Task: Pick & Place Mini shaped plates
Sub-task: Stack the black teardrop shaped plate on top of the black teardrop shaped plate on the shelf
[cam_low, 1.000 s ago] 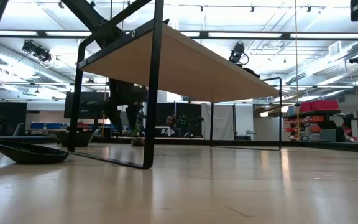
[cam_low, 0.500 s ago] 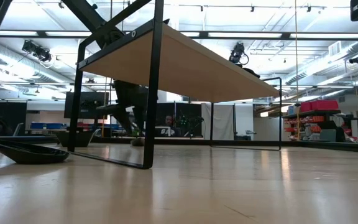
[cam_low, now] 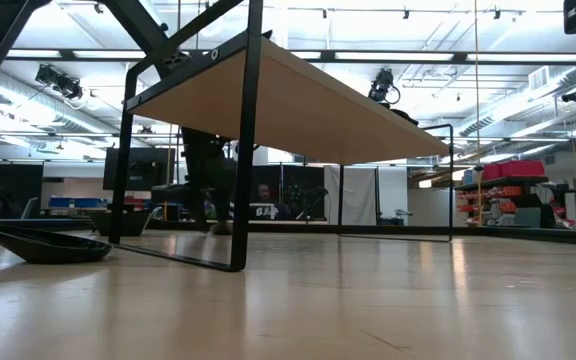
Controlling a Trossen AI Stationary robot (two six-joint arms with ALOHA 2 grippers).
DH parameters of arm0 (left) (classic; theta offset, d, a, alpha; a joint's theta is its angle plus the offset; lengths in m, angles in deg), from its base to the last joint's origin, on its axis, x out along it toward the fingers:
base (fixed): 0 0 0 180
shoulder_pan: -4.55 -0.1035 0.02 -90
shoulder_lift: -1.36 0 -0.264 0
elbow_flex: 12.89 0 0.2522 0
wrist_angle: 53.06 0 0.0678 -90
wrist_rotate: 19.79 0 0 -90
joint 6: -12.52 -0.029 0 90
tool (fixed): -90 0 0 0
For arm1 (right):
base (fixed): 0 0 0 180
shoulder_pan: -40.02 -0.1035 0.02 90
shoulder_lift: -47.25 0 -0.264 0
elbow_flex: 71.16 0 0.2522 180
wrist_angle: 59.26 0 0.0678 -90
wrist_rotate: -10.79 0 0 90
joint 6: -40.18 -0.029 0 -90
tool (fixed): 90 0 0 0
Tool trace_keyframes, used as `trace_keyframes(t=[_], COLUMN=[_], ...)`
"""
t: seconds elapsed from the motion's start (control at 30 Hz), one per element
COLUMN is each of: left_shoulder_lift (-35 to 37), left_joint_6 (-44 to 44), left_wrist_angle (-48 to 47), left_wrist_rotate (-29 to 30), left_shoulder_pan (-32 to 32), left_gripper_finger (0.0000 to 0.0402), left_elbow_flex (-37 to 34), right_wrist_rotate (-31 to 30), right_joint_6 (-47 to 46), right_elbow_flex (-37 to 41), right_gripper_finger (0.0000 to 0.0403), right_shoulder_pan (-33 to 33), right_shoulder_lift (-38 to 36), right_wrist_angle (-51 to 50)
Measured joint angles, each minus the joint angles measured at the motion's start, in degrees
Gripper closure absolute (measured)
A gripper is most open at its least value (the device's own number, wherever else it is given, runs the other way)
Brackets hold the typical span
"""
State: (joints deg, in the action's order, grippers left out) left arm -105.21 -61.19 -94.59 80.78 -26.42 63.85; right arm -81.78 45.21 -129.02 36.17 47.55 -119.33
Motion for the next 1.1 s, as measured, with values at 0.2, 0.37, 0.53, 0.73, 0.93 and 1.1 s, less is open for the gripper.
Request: trace_keyframes(t=[0.2,0.37,0.53,0.73,0.93,1.1], left_shoulder_lift=[-0.3,-0.3,-0.3,-0.2,-0.2,-0.2], left_joint_6=[0.0,0.0,0.0,0.0,0.0,4.7], left_wrist_angle=[0.2,0.2,0.1,0.2,-1.0,-7.0], left_wrist_rotate=[0.3,0.8,0.8,1.5,3.5,6.0], left_shoulder_pan=[0.1,0.1,0.1,0.5,1.3,1.7], left_gripper_finger=[0.0254,0.0307,0.0356,0.0396,0.0396,0.0397], left_elbow_flex=[0.0,0.0,0.0,0.0,0.4,4.6], right_wrist_rotate=[0.0,0.0,0.0,0.0,0.0,0.0], right_joint_6=[0.0,0.0,0.0,0.0,0.0,0.0], right_elbow_flex=[0.0,0.0,0.0,0.0,0.0,0.0], right_gripper_finger=[0.0392,0.0392,0.0392,0.0392,0.0392,0.0392], right_shoulder_pan=[0.0,0.0,0.0,0.0,0.0,0.0], right_shoulder_lift=[0.0,0.0,0.0,0.0,0.0,0.0], right_wrist_angle=[0.0,0.0,0.0,0.0,0.0,0.0])
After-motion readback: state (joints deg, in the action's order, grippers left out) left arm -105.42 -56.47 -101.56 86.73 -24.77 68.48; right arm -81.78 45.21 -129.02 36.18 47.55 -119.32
